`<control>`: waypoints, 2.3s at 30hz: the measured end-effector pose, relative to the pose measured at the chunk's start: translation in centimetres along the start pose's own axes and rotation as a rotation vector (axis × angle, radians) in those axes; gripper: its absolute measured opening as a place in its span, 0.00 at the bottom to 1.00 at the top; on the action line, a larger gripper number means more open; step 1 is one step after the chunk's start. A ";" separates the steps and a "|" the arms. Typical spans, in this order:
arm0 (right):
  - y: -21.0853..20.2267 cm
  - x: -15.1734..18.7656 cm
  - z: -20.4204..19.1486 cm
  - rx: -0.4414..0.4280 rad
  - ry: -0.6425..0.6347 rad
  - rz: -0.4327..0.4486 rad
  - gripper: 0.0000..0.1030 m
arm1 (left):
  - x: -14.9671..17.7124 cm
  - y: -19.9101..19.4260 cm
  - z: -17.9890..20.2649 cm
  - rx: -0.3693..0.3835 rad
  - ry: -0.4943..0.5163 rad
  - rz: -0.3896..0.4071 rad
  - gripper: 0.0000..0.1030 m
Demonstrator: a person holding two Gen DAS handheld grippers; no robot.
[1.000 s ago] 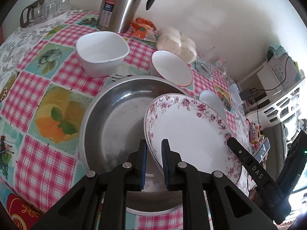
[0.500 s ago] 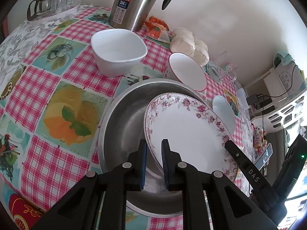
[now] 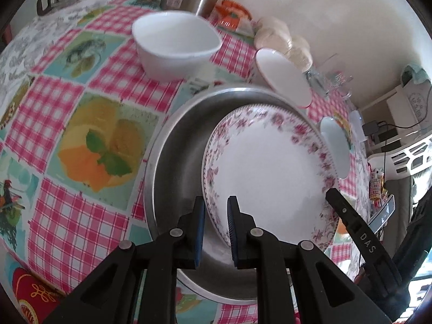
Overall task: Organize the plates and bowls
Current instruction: 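Lower the floral plate into the steel basin with both grippers, then open both grippers and lift them off the floral plate rim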
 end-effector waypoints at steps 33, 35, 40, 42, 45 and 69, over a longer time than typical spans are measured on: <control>2.1 1.5 -1.7 -0.003 -0.128 -0.110 0.14 | -0.3 -0.9 -3.5 -0.013 -0.132 0.021 0.17; 2.1 1.6 -1.9 0.015 -0.151 -0.115 0.14 | -0.4 -0.9 -3.6 -0.009 -0.141 0.023 0.17; 2.0 1.9 -2.0 0.036 -0.167 -0.133 0.14 | -0.3 -1.1 -3.6 -0.025 -0.128 0.019 0.17; 2.0 2.0 -1.9 0.048 -0.168 -0.140 0.14 | -0.2 -1.1 -3.4 -0.023 -0.121 0.013 0.17; 1.9 2.1 -1.6 0.065 -0.160 -0.148 0.14 | -0.3 -0.9 -3.1 -0.015 -0.113 0.004 0.17; 1.3 1.6 -0.7 0.038 -0.076 -0.112 0.14 | -0.9 -1.4 -4.2 -0.002 -0.174 0.044 0.20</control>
Point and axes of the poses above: each gripper's, at about its wrist camera, not at the fingertips, and y roughly the way its jaws point, z to its right, x to its underside, the point moved 10 cm from there along y, roughly the way its jaws point, and after that the axes turned 12 degrees about -z, right-handed, at the moved point
